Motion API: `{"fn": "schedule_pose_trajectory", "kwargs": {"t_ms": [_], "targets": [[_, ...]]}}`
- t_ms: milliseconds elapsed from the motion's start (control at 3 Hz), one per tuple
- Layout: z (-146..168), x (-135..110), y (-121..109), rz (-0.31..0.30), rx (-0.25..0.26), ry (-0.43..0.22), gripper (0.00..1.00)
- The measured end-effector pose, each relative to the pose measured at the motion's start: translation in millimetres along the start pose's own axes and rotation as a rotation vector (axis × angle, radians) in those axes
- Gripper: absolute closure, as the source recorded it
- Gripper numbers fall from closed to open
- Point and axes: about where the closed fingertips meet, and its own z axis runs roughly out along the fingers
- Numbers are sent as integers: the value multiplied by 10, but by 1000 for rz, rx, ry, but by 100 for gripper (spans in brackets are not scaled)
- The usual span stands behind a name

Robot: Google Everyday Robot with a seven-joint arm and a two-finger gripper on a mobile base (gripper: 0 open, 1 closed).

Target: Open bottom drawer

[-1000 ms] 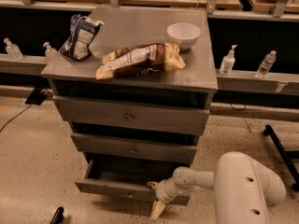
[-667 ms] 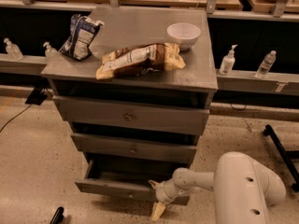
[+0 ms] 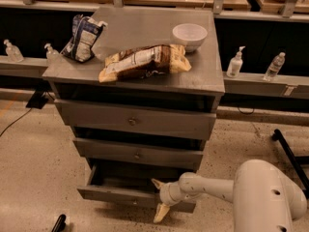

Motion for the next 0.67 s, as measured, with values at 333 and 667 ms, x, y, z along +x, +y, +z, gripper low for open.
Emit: {"fn": "schedule_pose_trajectory", "kwargs": {"t_ms": [333, 667], "targets": [[50, -1, -120, -7, 26, -9, 0], [123, 89, -221, 13, 35, -8, 11]]}}
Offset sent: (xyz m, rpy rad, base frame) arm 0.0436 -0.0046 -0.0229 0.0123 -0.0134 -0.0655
